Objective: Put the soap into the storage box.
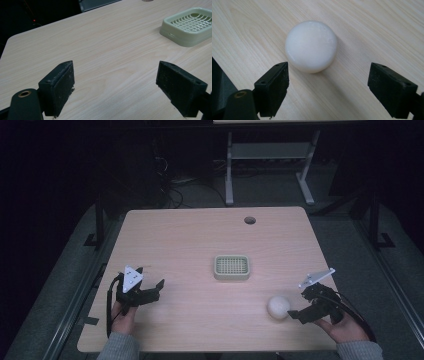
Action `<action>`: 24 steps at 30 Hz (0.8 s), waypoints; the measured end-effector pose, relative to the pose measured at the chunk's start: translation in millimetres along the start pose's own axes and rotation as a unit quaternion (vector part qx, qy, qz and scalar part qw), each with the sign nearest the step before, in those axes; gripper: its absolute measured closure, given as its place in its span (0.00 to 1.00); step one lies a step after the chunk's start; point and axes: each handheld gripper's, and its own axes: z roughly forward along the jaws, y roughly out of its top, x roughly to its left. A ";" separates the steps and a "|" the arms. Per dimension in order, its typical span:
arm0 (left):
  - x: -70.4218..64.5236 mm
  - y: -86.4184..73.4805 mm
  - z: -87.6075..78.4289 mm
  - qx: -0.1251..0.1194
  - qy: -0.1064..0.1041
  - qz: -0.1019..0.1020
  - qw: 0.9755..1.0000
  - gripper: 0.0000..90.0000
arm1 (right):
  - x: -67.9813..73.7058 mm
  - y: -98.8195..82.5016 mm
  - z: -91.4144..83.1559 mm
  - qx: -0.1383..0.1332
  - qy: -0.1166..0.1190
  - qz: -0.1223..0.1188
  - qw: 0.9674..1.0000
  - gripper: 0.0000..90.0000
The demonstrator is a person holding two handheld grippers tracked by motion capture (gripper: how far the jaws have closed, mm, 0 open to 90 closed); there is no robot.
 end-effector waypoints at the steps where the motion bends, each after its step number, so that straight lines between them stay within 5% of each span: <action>1: -0.3 -0.1 0.1 0.000 -0.001 0.000 1.000 0.16 | 1.1 3.4 1.7 0.004 0.002 -0.003 1.000 0.18; 24: -0.9 0.7 0.2 -0.002 -0.002 0.000 1.000 0.16 | 13.0 36.4 30.1 0.071 0.012 -0.041 0.997 0.18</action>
